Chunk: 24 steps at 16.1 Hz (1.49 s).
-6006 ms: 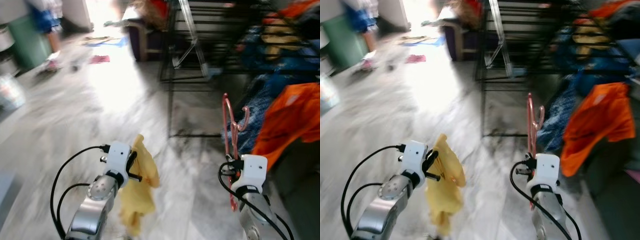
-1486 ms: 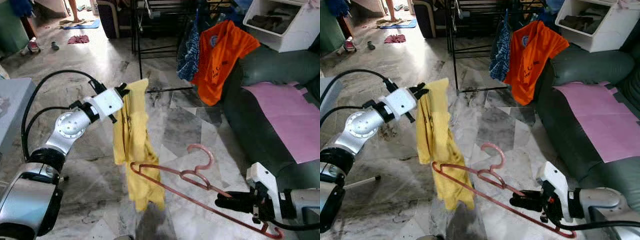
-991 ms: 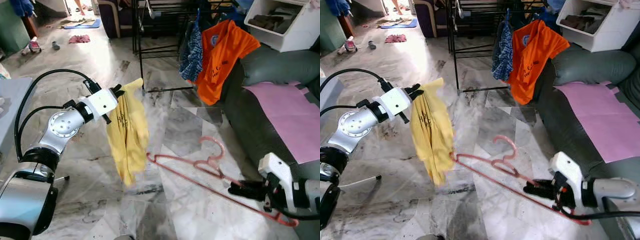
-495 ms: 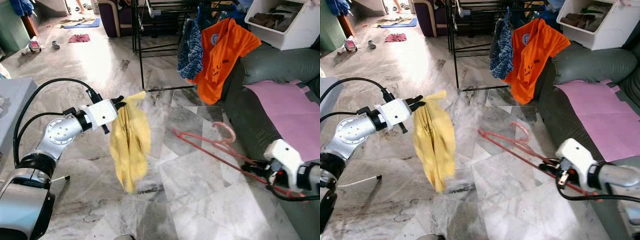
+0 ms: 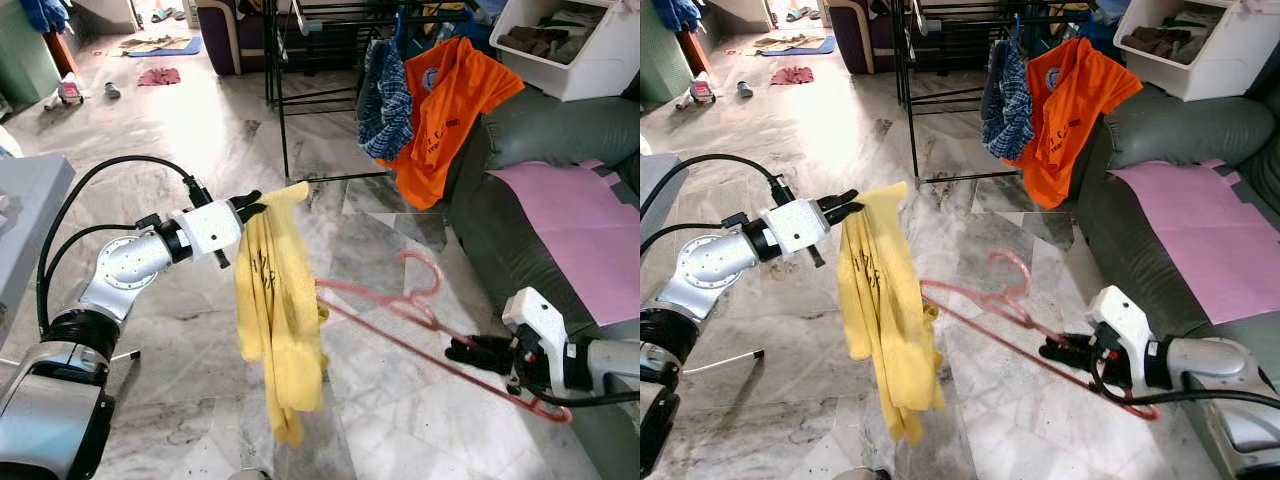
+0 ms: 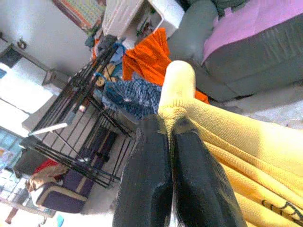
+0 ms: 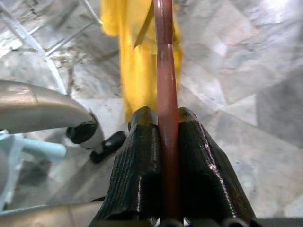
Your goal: Hang hanger
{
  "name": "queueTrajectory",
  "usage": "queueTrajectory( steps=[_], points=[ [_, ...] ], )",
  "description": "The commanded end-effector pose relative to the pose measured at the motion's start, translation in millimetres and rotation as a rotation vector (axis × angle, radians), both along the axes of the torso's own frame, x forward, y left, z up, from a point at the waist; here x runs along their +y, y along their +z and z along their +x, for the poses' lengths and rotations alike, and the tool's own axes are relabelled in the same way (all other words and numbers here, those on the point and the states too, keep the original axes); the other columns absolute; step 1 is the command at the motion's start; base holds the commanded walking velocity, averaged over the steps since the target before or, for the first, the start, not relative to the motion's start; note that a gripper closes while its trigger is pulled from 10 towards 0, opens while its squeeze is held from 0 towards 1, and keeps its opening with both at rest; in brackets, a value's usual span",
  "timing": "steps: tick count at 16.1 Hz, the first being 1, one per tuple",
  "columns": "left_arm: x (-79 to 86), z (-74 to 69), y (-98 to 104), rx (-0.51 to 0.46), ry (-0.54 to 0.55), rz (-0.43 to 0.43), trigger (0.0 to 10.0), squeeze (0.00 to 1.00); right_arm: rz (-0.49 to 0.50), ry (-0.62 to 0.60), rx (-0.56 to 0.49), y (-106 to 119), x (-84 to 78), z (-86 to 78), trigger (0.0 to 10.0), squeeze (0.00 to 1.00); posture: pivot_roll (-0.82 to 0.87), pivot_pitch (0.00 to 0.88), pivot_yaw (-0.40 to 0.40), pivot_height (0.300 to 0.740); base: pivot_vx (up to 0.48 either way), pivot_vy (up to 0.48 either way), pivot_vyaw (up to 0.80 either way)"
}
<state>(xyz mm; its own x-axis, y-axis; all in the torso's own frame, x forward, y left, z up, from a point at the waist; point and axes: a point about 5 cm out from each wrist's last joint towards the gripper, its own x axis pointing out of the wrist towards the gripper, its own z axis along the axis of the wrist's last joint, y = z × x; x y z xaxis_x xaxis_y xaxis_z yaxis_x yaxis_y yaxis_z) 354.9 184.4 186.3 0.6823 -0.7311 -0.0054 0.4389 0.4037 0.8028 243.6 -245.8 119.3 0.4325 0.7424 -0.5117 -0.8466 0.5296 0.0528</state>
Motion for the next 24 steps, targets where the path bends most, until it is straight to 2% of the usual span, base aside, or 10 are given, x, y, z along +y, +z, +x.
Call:
queueTrajectory(
  steps=[1,5,12,16,20,22,24],
  points=[
    [-0.1,-0.1,8.0,-0.030,-0.009,-0.025,10.0,0.00,0.003,0.037,0.016,1.6,1.7,-3.0,10.0,0.00,-0.02,0.076,0.006,0.740,0.000,0.000,0.00],
    [2.4,1.1,8.3,-0.023,0.009,-0.025,10.0,0.00,0.009,0.062,0.058,2.6,0.2,-9.5,10.0,0.00,-0.02,0.079,0.008,0.740,0.000,0.000,0.00],
    [-8.8,-6.0,16.3,-0.036,-0.080,-0.065,10.0,0.00,-0.019,-0.022,-0.033,-6.0,4.2,8.5,10.0,0.00,-0.01,0.082,0.006,0.740,0.000,0.000,0.00],
    [-12.4,-11.0,16.7,-0.029,-0.106,-0.075,10.0,0.00,-0.001,-0.016,-0.037,-7.4,7.7,11.8,10.0,0.00,0.00,0.078,0.006,0.740,0.000,0.000,0.00],
    [-34.0,-17.9,19.9,-0.058,-0.182,-0.118,10.0,0.00,0.036,0.001,0.003,-14.8,16.5,9.9,10.0,0.00,0.00,0.075,0.005,0.740,0.000,0.000,0.00],
    [-35.9,-19.2,21.2,-0.058,-0.185,-0.125,10.0,0.00,0.037,0.001,0.007,-16.0,16.9,9.9,10.0,0.00,0.00,0.075,0.005,0.740,0.000,0.000,0.00],
    [-57.6,-28.0,30.0,-0.084,-0.247,-0.185,10.0,0.00,0.092,-0.008,0.093,-28.1,23.3,7.3,10.0,0.00,0.00,0.073,-0.001,0.740,0.000,0.000,0.00]
  ],
)
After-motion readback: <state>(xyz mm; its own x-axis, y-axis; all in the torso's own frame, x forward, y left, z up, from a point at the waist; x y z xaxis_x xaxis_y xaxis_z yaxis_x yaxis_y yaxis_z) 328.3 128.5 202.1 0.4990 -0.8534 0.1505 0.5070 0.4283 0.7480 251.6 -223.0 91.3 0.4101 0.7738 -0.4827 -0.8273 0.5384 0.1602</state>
